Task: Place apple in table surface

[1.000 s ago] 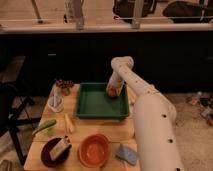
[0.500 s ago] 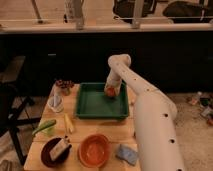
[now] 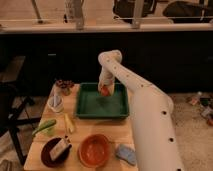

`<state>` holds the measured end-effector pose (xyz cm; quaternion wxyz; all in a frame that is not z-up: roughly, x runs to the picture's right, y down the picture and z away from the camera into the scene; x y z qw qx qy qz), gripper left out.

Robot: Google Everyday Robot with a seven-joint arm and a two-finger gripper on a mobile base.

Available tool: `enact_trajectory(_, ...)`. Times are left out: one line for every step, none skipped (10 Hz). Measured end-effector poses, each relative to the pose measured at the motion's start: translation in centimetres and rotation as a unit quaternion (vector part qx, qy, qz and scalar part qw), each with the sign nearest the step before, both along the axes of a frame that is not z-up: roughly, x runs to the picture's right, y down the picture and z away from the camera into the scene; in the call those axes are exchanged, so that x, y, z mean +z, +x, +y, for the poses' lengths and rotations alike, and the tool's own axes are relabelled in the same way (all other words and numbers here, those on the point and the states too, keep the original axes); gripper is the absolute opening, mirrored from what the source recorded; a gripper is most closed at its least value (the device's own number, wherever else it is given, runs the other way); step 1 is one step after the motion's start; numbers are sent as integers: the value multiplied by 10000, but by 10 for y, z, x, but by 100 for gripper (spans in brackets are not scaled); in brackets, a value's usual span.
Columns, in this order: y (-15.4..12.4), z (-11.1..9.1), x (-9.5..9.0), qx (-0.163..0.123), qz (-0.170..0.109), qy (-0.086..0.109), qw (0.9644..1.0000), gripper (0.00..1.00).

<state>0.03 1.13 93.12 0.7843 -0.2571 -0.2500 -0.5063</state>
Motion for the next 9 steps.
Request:
enact_trajectory(-4,2,-9,-12,17,-19,10000,18)
enact_trajectory(-9,3,-16,-11,0,-10,10000,18)
enact_trajectory(-13,5,-25,-3,-22,11,10000,18)
enact_trajectory(-16,8,-33,5,-73,23,10000,18)
enact_trajectory(-20,11,-41,56,-181,16,9998,18)
enact_trajectory(-22,16,-50,119,-311,-4,9994,18)
enact_trajectory(-26,20,-60,184,-458,-22,9988,18)
enact_trajectory(-31,25,-70,230,-616,-25,9978,18)
enact_trajectory(-34,28,-77,244,-710,-29,9972,18)
